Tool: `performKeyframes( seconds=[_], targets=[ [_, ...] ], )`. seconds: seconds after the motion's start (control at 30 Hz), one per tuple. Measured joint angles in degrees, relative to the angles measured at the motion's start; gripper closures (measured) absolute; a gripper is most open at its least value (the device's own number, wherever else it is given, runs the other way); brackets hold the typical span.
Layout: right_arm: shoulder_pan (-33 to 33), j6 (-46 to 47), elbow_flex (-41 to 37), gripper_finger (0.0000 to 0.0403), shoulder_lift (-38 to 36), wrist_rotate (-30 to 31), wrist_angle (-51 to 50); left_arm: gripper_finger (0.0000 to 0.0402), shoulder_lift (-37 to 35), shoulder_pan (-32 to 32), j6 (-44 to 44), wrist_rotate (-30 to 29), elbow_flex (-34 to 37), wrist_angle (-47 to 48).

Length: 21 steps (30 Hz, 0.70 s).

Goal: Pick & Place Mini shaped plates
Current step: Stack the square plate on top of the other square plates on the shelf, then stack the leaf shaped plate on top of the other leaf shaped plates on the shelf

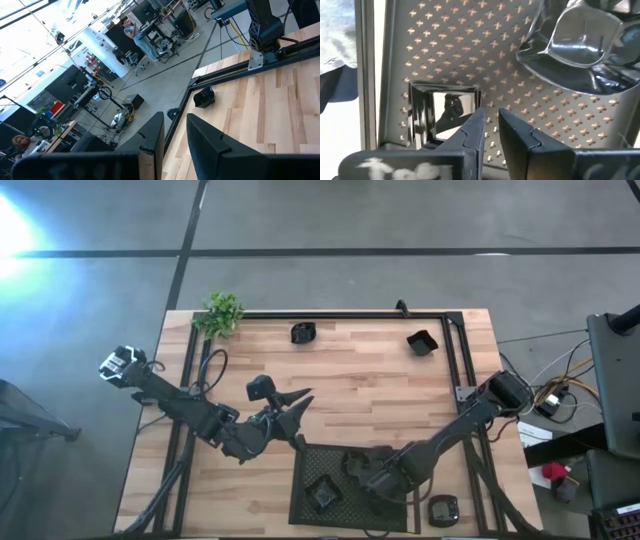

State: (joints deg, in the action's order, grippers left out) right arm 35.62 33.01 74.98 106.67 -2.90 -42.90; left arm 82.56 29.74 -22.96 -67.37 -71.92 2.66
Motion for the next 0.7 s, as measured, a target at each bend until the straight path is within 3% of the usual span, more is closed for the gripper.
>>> performKeyframes(
  seconds=[0.4, 0.7],
  targets=[
    [0.0, 0.0, -0.1, 0.035, 0.0, -7.8, 0.0, 0.0321, 0.0, 0.0, 0.0, 0.0, 0.0, 0.0],
    [0.0, -2.3, 1.2, 0.035, -0.1, -7.2, -1.3, 0.0321, 0.0, 0.0, 0.0, 0.0, 0.0, 0.0]
  ],
)
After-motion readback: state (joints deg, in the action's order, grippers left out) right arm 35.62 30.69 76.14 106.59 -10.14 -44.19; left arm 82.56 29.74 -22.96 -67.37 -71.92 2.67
